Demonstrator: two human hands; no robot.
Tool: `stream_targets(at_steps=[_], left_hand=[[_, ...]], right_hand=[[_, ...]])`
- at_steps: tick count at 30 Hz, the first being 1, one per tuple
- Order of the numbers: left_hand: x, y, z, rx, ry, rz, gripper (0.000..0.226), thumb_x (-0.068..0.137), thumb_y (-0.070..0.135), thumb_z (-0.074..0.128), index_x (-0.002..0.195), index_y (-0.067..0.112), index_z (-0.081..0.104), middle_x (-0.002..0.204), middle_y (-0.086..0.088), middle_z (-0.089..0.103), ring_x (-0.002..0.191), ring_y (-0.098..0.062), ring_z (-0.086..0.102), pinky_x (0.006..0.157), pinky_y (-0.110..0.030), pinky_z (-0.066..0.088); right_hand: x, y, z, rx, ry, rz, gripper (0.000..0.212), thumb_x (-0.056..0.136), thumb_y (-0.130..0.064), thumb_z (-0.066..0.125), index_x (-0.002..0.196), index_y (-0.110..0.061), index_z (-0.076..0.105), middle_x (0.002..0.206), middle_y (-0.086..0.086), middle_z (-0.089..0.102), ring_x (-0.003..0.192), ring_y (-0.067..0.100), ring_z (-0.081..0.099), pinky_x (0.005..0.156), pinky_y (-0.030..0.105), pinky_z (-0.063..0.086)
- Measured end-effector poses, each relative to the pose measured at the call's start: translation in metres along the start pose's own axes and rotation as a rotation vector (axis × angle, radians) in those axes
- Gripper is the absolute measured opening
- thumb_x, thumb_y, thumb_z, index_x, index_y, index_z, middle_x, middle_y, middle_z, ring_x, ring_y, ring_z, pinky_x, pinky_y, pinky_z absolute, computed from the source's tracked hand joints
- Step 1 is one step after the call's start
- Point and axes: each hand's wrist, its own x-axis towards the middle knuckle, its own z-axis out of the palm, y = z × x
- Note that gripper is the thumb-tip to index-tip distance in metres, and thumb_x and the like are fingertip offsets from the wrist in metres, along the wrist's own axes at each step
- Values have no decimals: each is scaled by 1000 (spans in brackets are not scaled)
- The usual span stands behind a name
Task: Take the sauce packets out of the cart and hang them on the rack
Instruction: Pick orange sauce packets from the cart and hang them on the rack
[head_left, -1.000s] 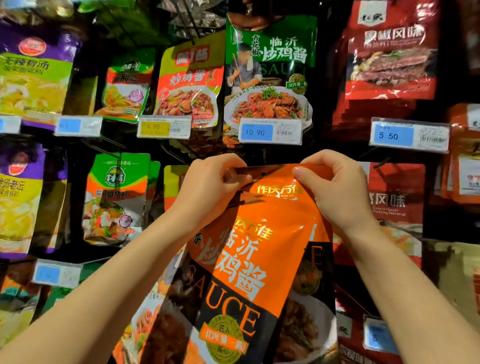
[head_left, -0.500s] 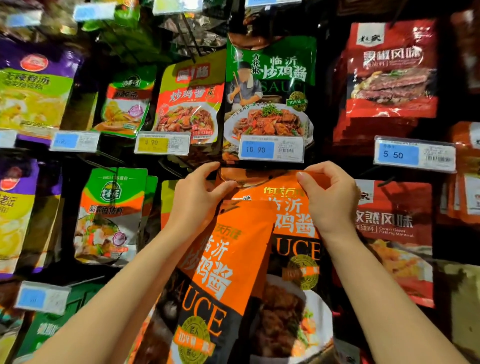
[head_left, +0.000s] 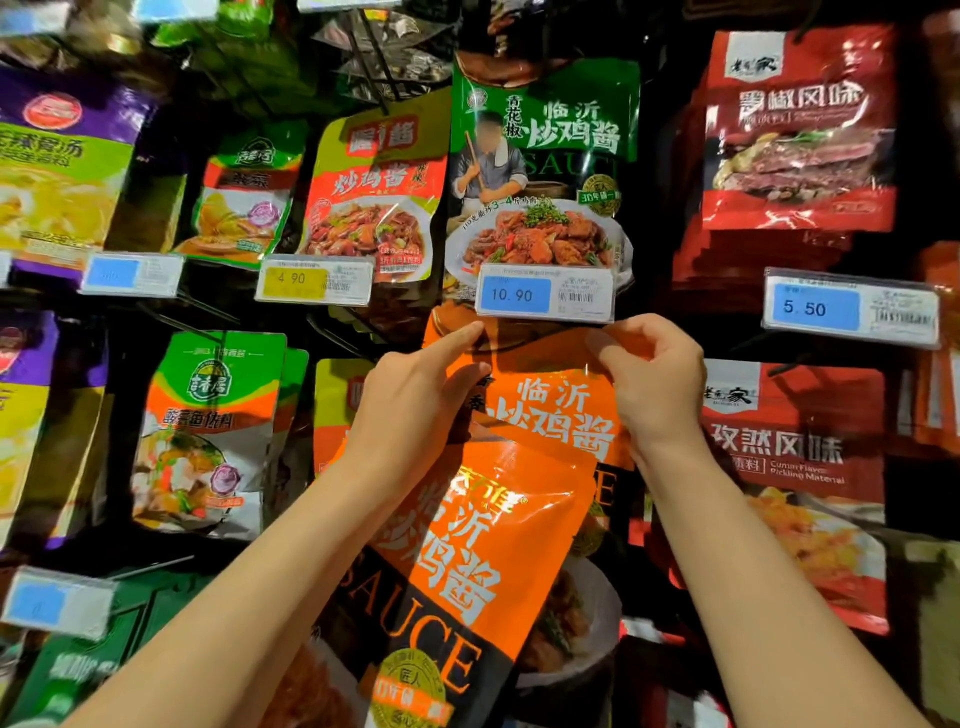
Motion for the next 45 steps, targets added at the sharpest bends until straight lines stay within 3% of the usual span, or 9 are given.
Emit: stream_targets(at_steps=[7, 15, 20, 25, 31, 36, 38, 42, 45], left_hand=[[3, 0, 2, -5, -13, 22, 39, 90, 31, 57, 129, 26, 53, 67, -6, 60, 66, -28, 56, 56, -28, 24], [5, 0, 10, -13, -7, 63, 36, 91, 24, 57, 127, 22, 56, 94, -15, 71, 83, -33, 63, 56, -22, 22], [-8, -4, 24, -3, -3, 110, 36, 86, 37, 48, 118, 29, 61, 84, -14, 72, 73, -38, 63, 59, -34, 46], [-19, -5, 16, -13, 44, 125, 32, 87, 31, 57, 117, 23, 63, 69, -12, 70, 61, -34, 62, 54, -26, 29], [-20, -2, 7, -32, 20, 57, 33, 90, 31, 58, 123, 27, 58, 81, -7, 73, 74, -28, 67, 63, -39, 49], [-22, 5, 0, -3, 57, 93, 32, 89, 26, 59, 121, 22, 61, 72, -9, 70, 65, -30, 63, 53, -30, 31], [-23, 11, -2, 3, 89, 112, 31, 88, 24, 61, 118, 17, 63, 69, -11, 69, 61, -30, 63, 53, -27, 30], [-22, 25, -5, -6, 137, 96, 30, 90, 26, 59, 119, 19, 63, 71, -13, 69, 64, -32, 62, 55, -27, 26], [-19, 39, -9, -34, 170, 73, 31, 90, 31, 56, 119, 21, 62, 74, -14, 70, 69, -34, 63, 56, -29, 28]], right_hand=[[9, -1, 0, 5, -90, 121, 17, 76, -14, 72, 65, -23, 63, 72, -2, 67, 74, 18, 63, 73, 40, 52], [11, -6, -1, 25, -127, 184, 12, 72, -22, 73, 63, -24, 65, 78, 5, 69, 83, 32, 67, 79, 53, 55], [1, 5, -11, -57, -158, 16, 15, 81, -16, 68, 75, -28, 60, 78, -8, 63, 81, 15, 61, 77, 38, 52], [-6, 9, -15, -164, -102, -175, 16, 83, -16, 66, 91, -25, 56, 81, -19, 57, 75, -11, 54, 60, 4, 39], [-1, 25, -9, -405, -128, -172, 22, 86, -26, 65, 103, -16, 56, 92, -5, 58, 91, 20, 58, 70, 29, 40], [-30, 3, -23, -393, -38, -275, 33, 88, -26, 60, 118, -15, 51, 116, 2, 51, 107, 15, 50, 84, 25, 40], [-58, -14, -36, -299, -19, -347, 30, 90, -32, 53, 116, -17, 53, 117, 1, 53, 108, 6, 49, 89, 13, 39], [-118, -52, -57, 44, -311, 23, 44, 74, -63, 53, 115, -51, 43, 116, -25, 54, 100, -14, 53, 74, 3, 43], [-146, -58, -56, 131, -382, 134, 63, 70, -36, 76, 117, -55, 39, 110, -37, 52, 98, -10, 58, 78, 18, 51]])
